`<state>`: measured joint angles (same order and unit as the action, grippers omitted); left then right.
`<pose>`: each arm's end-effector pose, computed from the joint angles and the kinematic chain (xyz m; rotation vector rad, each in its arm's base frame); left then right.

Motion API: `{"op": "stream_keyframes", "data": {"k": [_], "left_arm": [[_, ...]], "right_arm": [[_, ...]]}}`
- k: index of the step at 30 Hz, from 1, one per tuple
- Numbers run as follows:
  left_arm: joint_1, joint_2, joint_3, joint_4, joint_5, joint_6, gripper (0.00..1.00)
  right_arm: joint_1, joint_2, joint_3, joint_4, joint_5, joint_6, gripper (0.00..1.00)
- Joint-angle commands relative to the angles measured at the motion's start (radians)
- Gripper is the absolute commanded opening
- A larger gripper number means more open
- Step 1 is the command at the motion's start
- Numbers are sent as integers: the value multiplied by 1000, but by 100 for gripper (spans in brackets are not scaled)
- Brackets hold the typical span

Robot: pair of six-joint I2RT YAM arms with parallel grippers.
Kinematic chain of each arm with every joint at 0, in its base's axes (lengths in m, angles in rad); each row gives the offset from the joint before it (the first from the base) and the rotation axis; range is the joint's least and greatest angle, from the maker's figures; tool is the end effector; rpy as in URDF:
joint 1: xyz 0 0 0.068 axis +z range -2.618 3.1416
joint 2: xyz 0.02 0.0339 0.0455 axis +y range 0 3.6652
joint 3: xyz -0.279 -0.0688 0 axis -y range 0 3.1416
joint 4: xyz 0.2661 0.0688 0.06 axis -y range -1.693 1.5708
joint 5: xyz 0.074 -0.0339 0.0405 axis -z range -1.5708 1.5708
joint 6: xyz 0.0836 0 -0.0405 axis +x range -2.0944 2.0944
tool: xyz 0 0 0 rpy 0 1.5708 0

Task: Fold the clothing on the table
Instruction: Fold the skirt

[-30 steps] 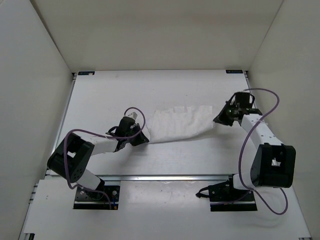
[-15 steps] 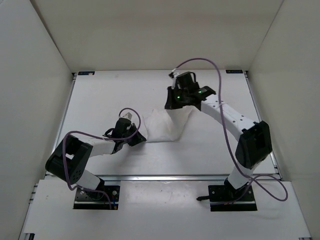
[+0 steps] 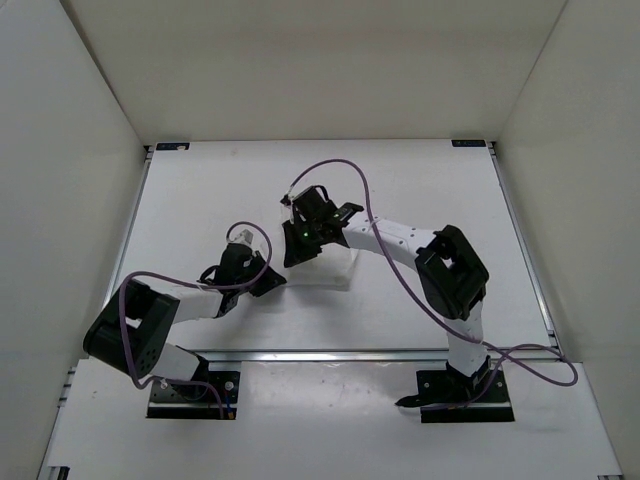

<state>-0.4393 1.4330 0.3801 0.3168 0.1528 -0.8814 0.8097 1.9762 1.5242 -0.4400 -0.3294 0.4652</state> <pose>0.2495 -0.1313 0.0832 -0.4557 2.4071 -0.8139 0.3196 0.3747 0.1885 -0.6052 2.5746 0.9074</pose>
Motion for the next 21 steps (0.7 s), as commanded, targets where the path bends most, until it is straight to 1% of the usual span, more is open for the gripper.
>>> {"op": "stream_keyframes", "data": {"k": [1, 5, 6, 7, 9, 10, 12, 14, 16, 17, 18, 19, 21], "left_arm": [[14, -29, -35, -25, -32, 5, 0], [25, -37, -46, -15, -21, -7, 0], [28, -40, -47, -13, -19, -7, 0], [30, -40, -50, -12, -16, -10, 0], [34, -42, -55, -8, -9, -10, 7], [34, -45, -59, -5, -9, -11, 10], [36, -52, -60, -7, -6, -17, 16], [42, -62, -69, -7, -7, -22, 21], [47, -81, -76, -8, -15, -31, 23], [48, -97, -87, -5, -10, -37, 25], [56, -101, -95, -4, -16, -45, 25], [51, -117, -99, -2, -19, -48, 26], [57, -118, -99, -13, -16, -48, 26]], "right_arm": [[5, 33, 42, 66, -141, 26, 0], [14, -2, 54, 15, -160, 36, 2], [16, -25, 54, 21, -163, 35, 5], [17, -54, 38, 21, -175, 38, 12], [16, -95, -8, 41, -219, 33, 32], [14, -109, -24, 40, -236, 41, 34], [2, -186, -93, 89, -253, 33, 40], [-20, -261, -163, 133, -240, 42, 39], [-46, -330, -246, 217, -226, 75, 32], [-79, -356, -290, 259, -233, 96, 27], [-119, -356, -309, 282, -272, 99, 26], [-132, -362, -314, 297, -319, 95, 27], [-164, -359, -349, 396, -411, 122, 34]]}}
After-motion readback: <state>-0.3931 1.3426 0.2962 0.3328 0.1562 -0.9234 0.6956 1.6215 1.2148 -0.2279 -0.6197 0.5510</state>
